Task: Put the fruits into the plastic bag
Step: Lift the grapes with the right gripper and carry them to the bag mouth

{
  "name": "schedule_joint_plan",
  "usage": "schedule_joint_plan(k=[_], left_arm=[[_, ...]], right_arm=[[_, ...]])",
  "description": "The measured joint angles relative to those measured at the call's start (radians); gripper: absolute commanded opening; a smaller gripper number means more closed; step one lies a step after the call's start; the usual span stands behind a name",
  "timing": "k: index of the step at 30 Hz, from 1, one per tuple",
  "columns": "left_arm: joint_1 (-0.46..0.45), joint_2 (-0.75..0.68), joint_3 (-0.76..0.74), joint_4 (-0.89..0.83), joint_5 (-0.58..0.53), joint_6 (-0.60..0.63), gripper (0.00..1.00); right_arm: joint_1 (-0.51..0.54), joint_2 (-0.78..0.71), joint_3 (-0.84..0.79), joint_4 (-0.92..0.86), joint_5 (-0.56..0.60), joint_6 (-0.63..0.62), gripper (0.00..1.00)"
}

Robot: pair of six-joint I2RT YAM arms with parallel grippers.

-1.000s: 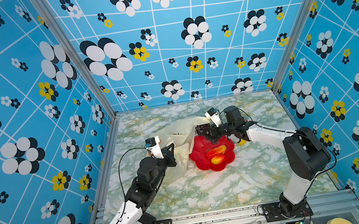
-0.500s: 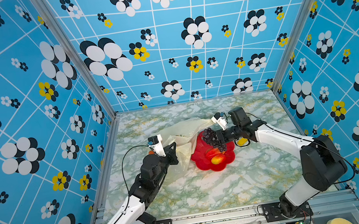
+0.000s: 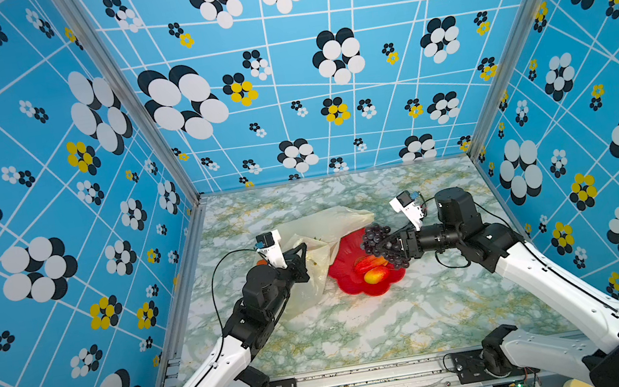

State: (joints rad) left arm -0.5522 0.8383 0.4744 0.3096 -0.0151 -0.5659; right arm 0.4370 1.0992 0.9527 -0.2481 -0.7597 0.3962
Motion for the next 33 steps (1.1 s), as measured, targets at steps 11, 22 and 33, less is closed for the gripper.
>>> schedule_joint_plan(k=[11,22,33], left_arm=[[-0.002,-0.062,0.141,-0.113,0.176,0.012,0.00],[-0.001,-0.109,0.182,-0.203,0.255,0.047,0.00],[0.016,-0.095,0.182,-0.209,0.254,0.053,0.00]], right_arm=[[0.079,0.241,0.029,0.424,0.033,0.189,0.42],[0.196,0.483,0.208,0.560,0.020,0.234,0.41],[0.219,0.482,0.193,0.463,-0.056,0.185,0.42]])
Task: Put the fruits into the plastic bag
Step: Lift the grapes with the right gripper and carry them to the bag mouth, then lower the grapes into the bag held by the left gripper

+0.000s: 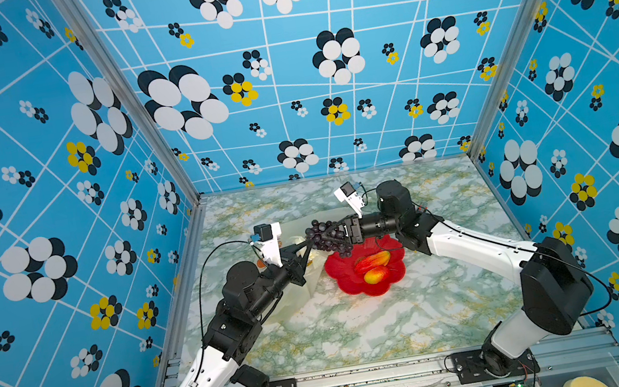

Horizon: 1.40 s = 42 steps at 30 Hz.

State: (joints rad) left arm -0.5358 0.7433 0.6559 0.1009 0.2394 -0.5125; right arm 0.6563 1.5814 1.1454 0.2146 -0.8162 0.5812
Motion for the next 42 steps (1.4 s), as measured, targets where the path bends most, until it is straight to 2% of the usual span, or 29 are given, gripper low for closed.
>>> schedule_joint_plan(k=[11,15,18,24,28,32,38,42], left_arm=[[0.000,0.021,0.000,-0.003,-0.018,0.000,0.00],[0.000,0.039,0.000,0.030,0.018,0.000,0.00],[0.000,0.055,0.000,0.077,0.092,0.000,0.00],[-0.016,0.079,0.010,0.085,0.279,0.040,0.00],[-0.058,0.079,0.018,0.038,0.353,0.114,0.00],[-0.068,0.080,0.019,-0.005,0.394,0.164,0.00],[-0.068,0.087,0.019,-0.030,0.391,0.197,0.00],[-0.052,0.080,0.019,-0.046,0.288,0.196,0.00]], right_arm=[[0.042,0.001,0.012,-0.158,-0.072,-0.122,0.42],[0.048,0.045,0.068,-0.225,-0.102,-0.149,0.42],[0.048,0.135,0.179,-0.323,-0.115,-0.172,0.41],[0.048,0.369,0.549,-0.704,-0.063,-0.298,0.41],[0.048,0.435,0.715,-0.875,-0.026,-0.340,0.41],[0.049,0.471,0.818,-0.949,-0.018,-0.342,0.41],[0.066,0.498,0.818,-0.969,-0.004,-0.331,0.41],[0.095,0.492,0.691,-0.875,-0.004,-0.271,0.41]])
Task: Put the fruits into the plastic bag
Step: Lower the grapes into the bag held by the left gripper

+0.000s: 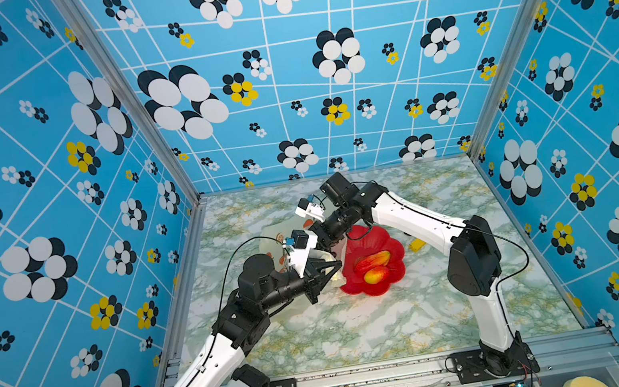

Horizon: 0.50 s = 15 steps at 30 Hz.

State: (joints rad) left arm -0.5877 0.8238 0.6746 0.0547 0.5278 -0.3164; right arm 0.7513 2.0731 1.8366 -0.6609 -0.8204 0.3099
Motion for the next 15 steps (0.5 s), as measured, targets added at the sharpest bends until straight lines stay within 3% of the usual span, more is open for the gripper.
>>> schedule_joint_plan(k=[5,8,9,10,15], left_arm=[[0.084,-0.068,-0.028,0.032,-0.144,-0.063,0.00],[0.107,-0.109,-0.062,0.069,-0.187,-0.103,0.00],[0.109,-0.113,-0.066,0.082,-0.192,-0.113,0.00],[0.109,-0.112,-0.066,0.094,-0.193,-0.119,0.00],[0.109,-0.103,-0.081,0.158,-0.192,-0.155,0.00]], right_arm=[[0.024,-0.024,-0.235,0.175,0.000,0.123,0.46],[0.028,-0.025,-0.273,0.222,0.000,0.166,0.54],[0.030,-0.026,-0.267,0.233,0.000,0.174,0.66],[0.032,-0.026,-0.255,0.243,0.000,0.184,0.99],[0.074,-0.026,-0.146,0.285,-0.010,0.193,1.00]])
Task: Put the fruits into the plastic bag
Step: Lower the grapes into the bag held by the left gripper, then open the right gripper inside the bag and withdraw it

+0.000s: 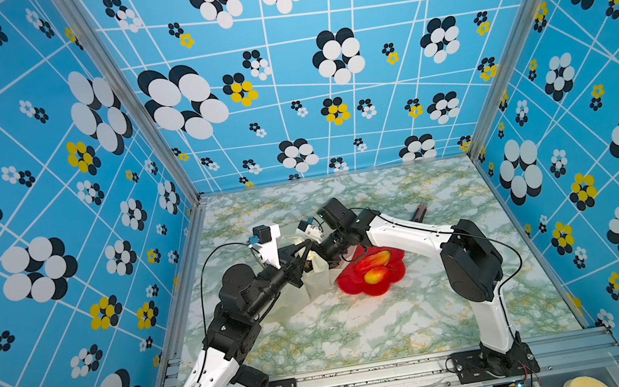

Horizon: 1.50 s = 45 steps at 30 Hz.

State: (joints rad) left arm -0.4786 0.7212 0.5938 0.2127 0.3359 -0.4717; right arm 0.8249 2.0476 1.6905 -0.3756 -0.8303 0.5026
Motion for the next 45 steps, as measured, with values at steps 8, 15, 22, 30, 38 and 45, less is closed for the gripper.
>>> schedule_joint_plan(k=[8,15,22,30,38,45], left_arm=[[0.000,-0.039,-0.045,0.013,-0.015,-0.015,0.00],[0.000,-0.066,-0.065,0.012,-0.049,-0.016,0.00],[0.000,-0.128,-0.085,-0.004,-0.098,-0.015,0.00],[0.000,-0.146,-0.103,-0.019,-0.129,-0.017,0.00],[0.000,-0.134,-0.103,-0.042,-0.150,-0.047,0.00],[0.000,-0.134,-0.103,-0.066,-0.165,-0.082,0.00]], right_arm=[[0.019,-0.001,0.020,0.018,0.007,-0.013,1.00],[0.004,-0.045,0.020,-0.045,0.196,-0.107,1.00],[0.003,-0.087,0.056,-0.116,0.363,-0.240,1.00],[0.003,-0.152,0.009,-0.106,0.470,-0.307,1.00],[0.004,-0.285,-0.140,0.023,0.558,-0.355,0.99],[0.006,-0.406,-0.277,0.155,0.662,-0.428,0.99]])
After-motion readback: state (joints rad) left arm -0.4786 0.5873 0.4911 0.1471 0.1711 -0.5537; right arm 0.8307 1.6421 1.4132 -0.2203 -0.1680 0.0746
